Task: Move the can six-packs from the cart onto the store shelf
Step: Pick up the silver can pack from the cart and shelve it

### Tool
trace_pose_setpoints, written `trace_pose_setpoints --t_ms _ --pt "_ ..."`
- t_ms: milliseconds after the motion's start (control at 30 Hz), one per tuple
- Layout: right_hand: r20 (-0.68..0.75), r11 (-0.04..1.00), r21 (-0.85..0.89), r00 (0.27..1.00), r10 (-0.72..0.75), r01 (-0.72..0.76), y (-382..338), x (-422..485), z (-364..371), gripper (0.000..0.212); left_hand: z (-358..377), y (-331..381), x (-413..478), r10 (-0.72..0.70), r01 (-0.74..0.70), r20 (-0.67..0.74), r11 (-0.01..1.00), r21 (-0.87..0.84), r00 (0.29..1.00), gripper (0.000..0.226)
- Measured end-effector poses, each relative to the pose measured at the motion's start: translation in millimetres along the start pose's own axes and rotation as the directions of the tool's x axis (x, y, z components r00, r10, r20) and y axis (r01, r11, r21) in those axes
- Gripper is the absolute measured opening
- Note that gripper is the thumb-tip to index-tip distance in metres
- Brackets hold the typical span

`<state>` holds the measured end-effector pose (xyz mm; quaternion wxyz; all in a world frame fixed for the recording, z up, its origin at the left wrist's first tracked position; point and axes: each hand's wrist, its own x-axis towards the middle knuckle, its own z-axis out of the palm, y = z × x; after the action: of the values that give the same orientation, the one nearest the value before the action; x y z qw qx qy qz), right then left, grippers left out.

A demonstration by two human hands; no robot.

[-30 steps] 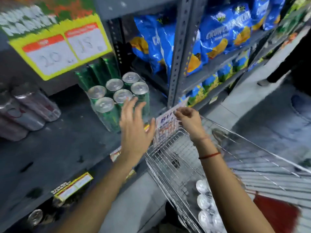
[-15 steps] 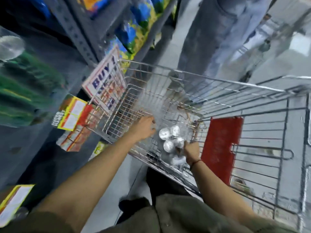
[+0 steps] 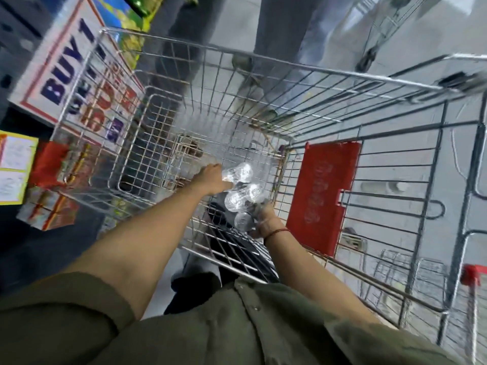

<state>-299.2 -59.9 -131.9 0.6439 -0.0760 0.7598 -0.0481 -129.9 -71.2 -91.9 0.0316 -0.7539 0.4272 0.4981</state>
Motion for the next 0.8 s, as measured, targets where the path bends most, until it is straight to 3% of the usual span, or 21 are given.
trace_pose_setpoints --t_ms 100,267,367,533,667,800 --pt "0.003 0.998 0.055 1.0 0.012 -0.012 -1.7 7.7 8.2 0.057 4.1 7.1 5.7 -0.014 0.014 0.007 1.0 -0.024 1.0 0.075" --pt "0.059 0.996 0.082 0.998 0.017 -0.021 -6.9 -5.7 7.4 0.042 -1.7 17.3 6.7 -0.032 0.036 0.029 0.989 -0.145 0.999 0.071" --pt "0.038 0.996 0.085 0.998 -0.046 0.042 -4.4 3.7 3.5 0.049 -10.9 17.0 0.9 -0.065 0.074 0.069 0.988 -0.139 0.996 0.064" --pt "0.034 0.988 0.002 0.987 -0.155 0.155 -33.6 -29.0 -8.9 0.03 -23.4 -10.2 -8.8 -0.12 0.137 0.08 0.956 -0.258 0.989 0.049" --pt "0.096 0.958 -0.075 0.959 -0.268 0.275 -69.4 -47.9 -1.7 0.017 -41.2 -20.1 -39.8 -0.213 0.234 0.098 0.844 -0.482 0.972 0.041" --pt "0.186 0.883 -0.208 0.903 -0.387 0.421 -90.8 -90.1 22.4 0.017 -70.7 -31.9 -76.3 -0.232 0.197 0.036 0.726 -0.659 0.972 0.045"
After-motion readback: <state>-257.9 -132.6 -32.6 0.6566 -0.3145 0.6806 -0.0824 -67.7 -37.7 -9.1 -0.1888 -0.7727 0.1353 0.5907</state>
